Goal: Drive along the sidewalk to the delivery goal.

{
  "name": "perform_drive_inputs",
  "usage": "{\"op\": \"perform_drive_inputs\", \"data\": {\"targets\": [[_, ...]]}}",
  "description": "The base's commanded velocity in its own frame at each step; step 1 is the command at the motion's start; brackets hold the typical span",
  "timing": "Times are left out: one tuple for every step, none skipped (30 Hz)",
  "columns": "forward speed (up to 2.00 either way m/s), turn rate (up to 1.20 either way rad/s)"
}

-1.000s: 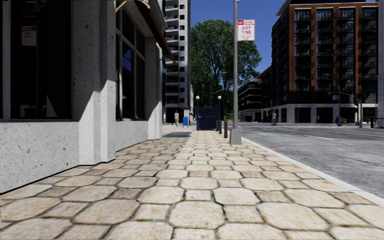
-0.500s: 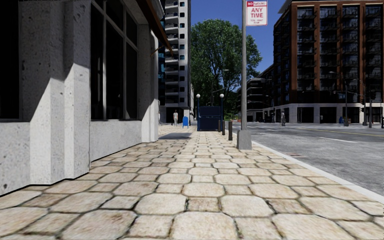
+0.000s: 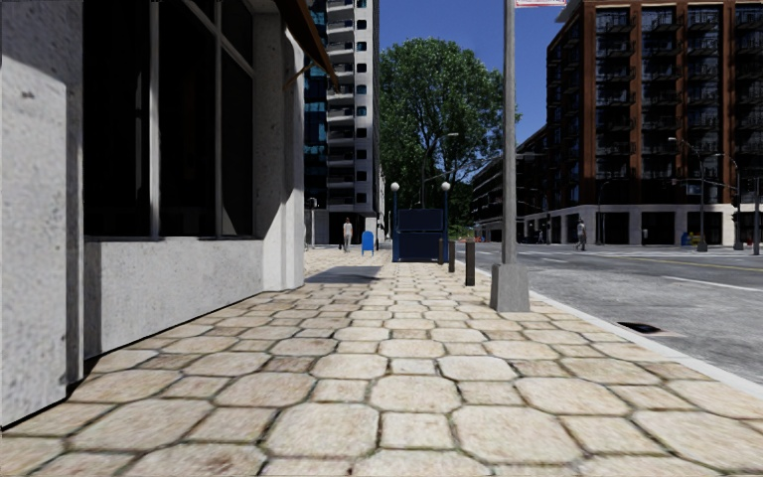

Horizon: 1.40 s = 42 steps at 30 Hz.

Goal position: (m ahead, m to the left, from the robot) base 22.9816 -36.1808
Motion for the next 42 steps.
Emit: {"op": "perform_drive_inputs", "data": {"targets": [[2.0, 0.0], [2.0, 0.0], [2.0, 0.0], [2.0, 0.0], [2.0, 0.0], [2.0, 0.0], [2.0, 0.0], [2.0, 0.0], [2.0, 0.0], [2.0, 0.0], [2.0, 0.0], [2.0, 0.0], [2.0, 0.0], [2.0, 0.0], [2.0, 0.0], [2.0, 0.0], [2.0, 0.0], [2.0, 0.0], [2.0, 0.0], [2.0, 0.0], [2.0, 0.0], [2.0, 0.0], [2.0, 0.0], [2.0, 0.0], [2.0, 0.0], [2.0, 0.0], [2.0, 0.0], [2.0, 0.0], [2.0, 0.0], [2.0, 0.0], [2.0, 0.0], [2.0, 0.0], [2.0, 0.0], [2.0, 0.0], [2.0, 0.0], [2.0, 0.0], [2.0, 0.0], [2.0, 0.0], [2.0, 0.0], [2.0, 0.0], [2.0, 0.0], [2.0, 0.0]]}}
